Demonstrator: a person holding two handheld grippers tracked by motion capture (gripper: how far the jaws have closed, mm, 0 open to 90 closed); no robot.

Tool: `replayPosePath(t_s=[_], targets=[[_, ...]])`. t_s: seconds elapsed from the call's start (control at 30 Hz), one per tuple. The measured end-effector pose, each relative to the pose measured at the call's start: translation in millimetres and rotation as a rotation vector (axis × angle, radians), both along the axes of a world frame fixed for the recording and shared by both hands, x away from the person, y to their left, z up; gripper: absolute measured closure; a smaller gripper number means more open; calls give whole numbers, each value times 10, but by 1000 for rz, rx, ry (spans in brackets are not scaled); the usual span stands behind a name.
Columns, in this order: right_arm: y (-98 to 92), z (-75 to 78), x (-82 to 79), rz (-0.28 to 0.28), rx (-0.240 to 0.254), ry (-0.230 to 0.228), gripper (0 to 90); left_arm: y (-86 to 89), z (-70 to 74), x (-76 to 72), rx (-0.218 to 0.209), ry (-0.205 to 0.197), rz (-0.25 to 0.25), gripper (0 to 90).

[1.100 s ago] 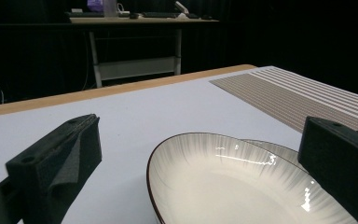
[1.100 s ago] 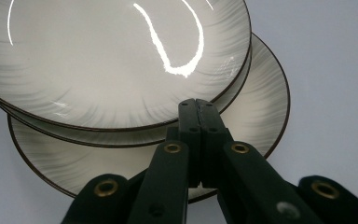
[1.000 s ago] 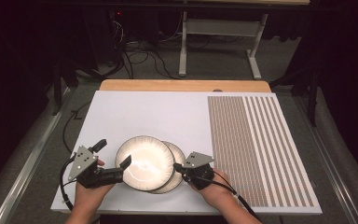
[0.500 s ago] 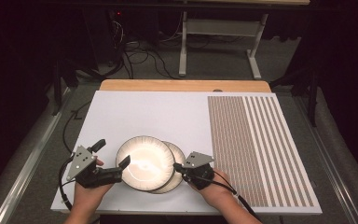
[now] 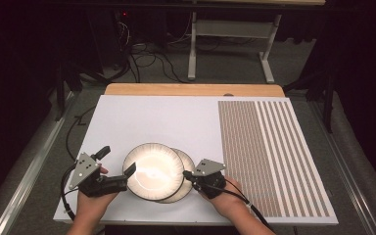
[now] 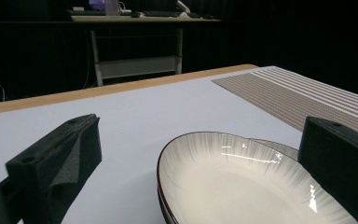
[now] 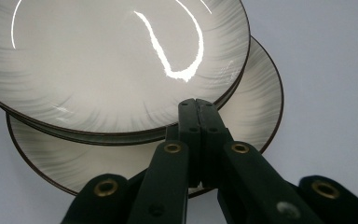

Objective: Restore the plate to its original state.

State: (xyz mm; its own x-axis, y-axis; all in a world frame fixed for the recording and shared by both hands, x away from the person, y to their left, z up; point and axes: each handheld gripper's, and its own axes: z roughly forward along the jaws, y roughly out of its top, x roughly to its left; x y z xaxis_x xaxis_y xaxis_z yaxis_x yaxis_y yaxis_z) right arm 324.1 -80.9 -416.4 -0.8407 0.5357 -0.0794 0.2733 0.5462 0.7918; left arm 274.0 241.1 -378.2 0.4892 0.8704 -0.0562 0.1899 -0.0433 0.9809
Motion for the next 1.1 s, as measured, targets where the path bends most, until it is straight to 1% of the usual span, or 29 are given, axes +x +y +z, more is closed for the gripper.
replayPosePath(t_s=[0.13, 0.43, 0.5, 0.6, 0.73, 0.8, 1.1], targets=[[-20, 7, 5, -3, -9, -2, 900, 0, 0, 1, 0, 1, 0, 1], [-28, 9, -2, -3, -9, -2, 900, 8, 1, 0, 2, 3, 0, 1], [-29, 8, -7, -9, -1, 4, 900, 10, 1, 0, 2, 3, -1, 4], [-44, 15, -3, -12, -10, 0, 900, 10, -1, 1, 3, 4, -1, 3], [-70, 30, 0, -27, 2, -3, 900, 12, -3, 4, 1, 4, 0, 4], [-94, 39, 14, -23, 2, -2, 900, 9, -5, 5, 1, 5, -2, 4], [-96, 41, 3, -24, 0, -1, 900, 13, -6, 4, -1, 7, 0, 5]])
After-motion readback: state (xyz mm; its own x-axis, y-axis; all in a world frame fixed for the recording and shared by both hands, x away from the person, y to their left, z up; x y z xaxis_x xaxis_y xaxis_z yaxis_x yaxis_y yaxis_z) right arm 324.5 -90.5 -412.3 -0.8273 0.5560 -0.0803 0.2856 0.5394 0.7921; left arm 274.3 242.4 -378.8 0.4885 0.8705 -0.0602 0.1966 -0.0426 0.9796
